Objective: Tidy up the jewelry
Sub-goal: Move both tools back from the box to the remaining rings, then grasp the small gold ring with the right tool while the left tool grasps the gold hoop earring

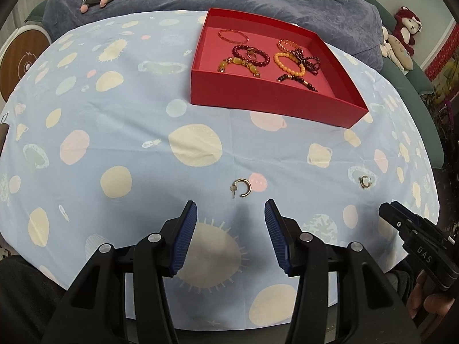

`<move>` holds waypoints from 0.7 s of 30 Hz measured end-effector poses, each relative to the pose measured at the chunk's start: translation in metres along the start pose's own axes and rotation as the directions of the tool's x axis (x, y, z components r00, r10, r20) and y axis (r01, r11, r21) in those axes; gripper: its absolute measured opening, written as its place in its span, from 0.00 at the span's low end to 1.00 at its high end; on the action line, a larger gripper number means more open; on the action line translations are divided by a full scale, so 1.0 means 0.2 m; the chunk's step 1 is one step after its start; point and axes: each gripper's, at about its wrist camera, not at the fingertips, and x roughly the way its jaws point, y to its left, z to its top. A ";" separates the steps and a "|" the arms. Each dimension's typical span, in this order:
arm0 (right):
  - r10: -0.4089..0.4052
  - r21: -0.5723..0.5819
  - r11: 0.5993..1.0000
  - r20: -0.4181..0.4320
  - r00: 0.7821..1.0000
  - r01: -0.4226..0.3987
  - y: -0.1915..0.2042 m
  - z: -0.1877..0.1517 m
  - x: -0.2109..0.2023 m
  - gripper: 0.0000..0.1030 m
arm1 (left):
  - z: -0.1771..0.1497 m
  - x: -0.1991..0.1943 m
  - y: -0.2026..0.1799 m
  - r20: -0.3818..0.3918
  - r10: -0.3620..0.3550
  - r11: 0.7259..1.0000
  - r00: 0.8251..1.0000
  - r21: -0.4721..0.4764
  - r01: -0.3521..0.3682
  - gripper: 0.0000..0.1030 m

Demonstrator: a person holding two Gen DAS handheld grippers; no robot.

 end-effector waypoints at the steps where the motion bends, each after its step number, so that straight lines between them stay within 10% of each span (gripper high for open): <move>1: 0.004 0.000 1.000 0.001 1.000 -0.004 0.01 0.01 0.01 0.32 | -0.01 0.01 0.00 -0.001 0.000 1.000 1.000 -0.001 0.000 0.45; 21: 0.003 -0.043 0.999 0.001 1.000 -0.003 0.11 0.12 0.14 0.31 | -0.01 0.08 0.02 -0.029 0.018 1.000 0.999 -0.002 -0.018 0.46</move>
